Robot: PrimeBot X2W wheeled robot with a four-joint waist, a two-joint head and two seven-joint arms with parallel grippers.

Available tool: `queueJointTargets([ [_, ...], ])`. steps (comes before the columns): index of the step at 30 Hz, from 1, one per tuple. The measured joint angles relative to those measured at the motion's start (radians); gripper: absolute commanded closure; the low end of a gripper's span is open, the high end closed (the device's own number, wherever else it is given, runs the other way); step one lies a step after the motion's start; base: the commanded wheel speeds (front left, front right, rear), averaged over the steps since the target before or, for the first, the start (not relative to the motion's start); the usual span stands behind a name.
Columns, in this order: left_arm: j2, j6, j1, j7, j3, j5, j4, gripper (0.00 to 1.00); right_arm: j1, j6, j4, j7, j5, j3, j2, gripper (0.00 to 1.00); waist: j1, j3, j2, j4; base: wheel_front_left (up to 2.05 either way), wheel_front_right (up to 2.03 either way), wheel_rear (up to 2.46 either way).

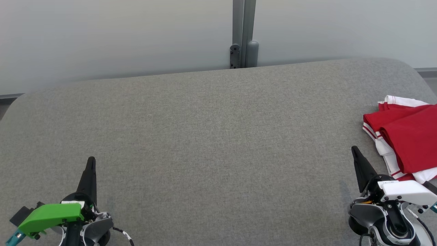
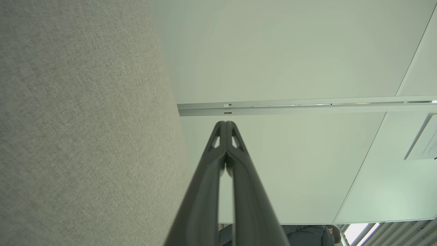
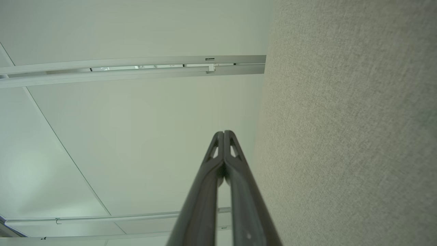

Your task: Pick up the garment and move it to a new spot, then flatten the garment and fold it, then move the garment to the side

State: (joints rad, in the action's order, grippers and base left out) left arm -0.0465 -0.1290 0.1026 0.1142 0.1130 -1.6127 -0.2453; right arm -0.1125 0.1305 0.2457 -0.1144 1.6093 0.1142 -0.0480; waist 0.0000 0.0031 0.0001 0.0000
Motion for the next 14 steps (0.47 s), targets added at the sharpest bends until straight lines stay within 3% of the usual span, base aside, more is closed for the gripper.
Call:
queueJointTargets([
  [14,0.000,0.000,0.000,0.000,0.000,0.000,0.000,1.00,0.000,0.000,0.000,0.000,0.000,0.000,0.000,1.00,0.0000,0.000,0.0000,0.000,0.00,0.00,0.00],
])
